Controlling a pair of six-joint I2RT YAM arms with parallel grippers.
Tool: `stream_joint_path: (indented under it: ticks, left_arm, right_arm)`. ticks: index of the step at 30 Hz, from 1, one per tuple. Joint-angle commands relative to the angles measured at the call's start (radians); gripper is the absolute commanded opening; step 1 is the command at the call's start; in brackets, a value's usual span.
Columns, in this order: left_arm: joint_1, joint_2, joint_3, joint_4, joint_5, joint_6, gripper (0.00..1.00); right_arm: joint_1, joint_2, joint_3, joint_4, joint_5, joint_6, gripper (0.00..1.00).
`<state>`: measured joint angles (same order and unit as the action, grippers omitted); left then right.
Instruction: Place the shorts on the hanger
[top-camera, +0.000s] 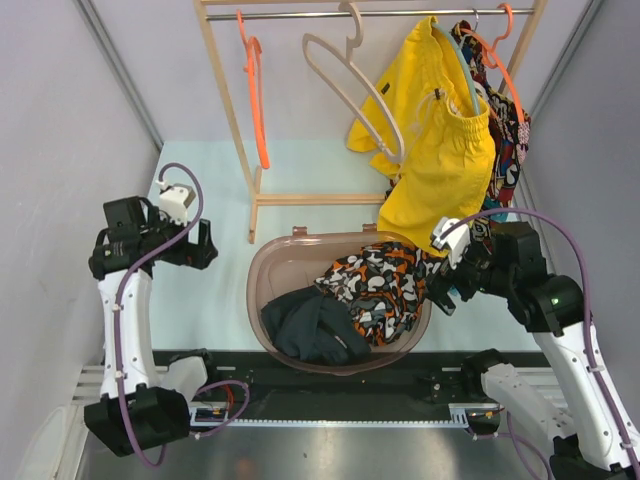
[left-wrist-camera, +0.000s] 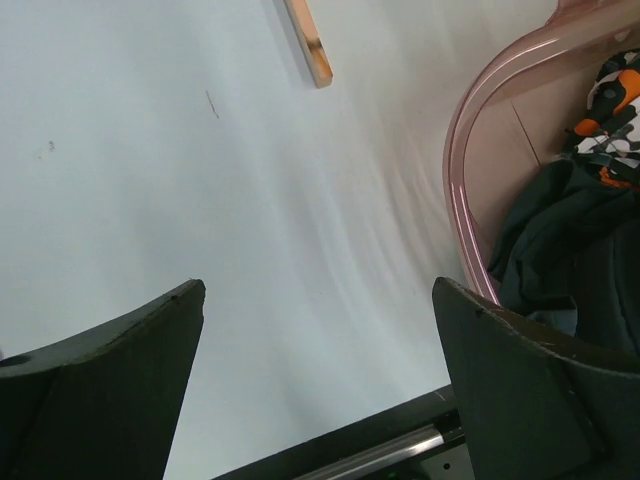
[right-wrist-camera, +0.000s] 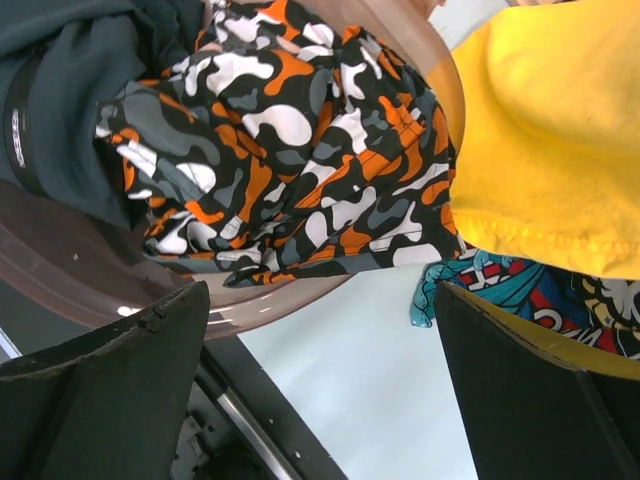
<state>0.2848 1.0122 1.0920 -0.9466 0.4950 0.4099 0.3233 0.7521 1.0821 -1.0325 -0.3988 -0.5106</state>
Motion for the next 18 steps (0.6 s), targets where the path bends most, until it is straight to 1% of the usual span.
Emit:
stream_joint_path:
  ticks: [1, 3, 6, 7, 8, 10, 13, 14, 16, 17, 18]
  left_arm:
    - [0.001, -0.089, 0.020, 0.084, 0.010, 0.038, 1.00]
    - [-0.006, -0.130, 0.026, 0.094, 0.031, 0.062, 1.00]
    - [-0.030, -0.155, 0.049, 0.066, 0.094, 0.118, 1.00]
    - [-0.038, -0.155, 0.055, 0.027, 0.156, 0.139, 1.00]
    - [-0.038, -0.161, 0.063, 0.007, 0.186, 0.189, 1.00]
    - [-0.045, -0.172, 0.063, -0.015, 0.247, 0.210, 1.00]
    - [-0.050, -0.214, 0.039, 0.017, 0.280, 0.195, 1.00]
    - [-0.050, -0.225, 0.028, 0.023, 0.302, 0.184, 1.00]
    - [-0.059, -0.254, 0.019, 0.051, 0.313, 0.152, 1.00]
    - [-0.062, -0.261, 0.014, 0.057, 0.315, 0.139, 1.00]
    - [-0.068, -0.262, 0.013, 0.061, 0.315, 0.130, 1.00]
  right_arm:
    - [0.003, 0.030, 0.012, -0.058, -0.064, -0.153, 1.00]
    - [0.010, 0.070, 0.012, -0.043, -0.049, -0.160, 1.00]
    - [0.025, 0.114, 0.012, -0.012, -0.049, -0.192, 1.00]
    - [0.051, 0.142, 0.012, -0.008, -0.058, -0.200, 1.00]
    - [0.074, 0.159, 0.012, 0.006, -0.057, -0.204, 1.00]
    - [0.149, 0.206, 0.012, 0.025, -0.042, -0.221, 1.00]
    - [0.221, 0.265, 0.010, 0.035, -0.019, -0.267, 1.00]
    - [0.280, 0.282, 0.010, 0.034, -0.011, -0.279, 1.00]
    - [0.347, 0.322, 0.007, 0.040, 0.012, -0.313, 1.00]
    - [0.402, 0.361, 0.006, 0.045, 0.020, -0.327, 1.00]
    - [0.424, 0.381, 0.006, 0.049, 0.029, -0.342, 1.00]
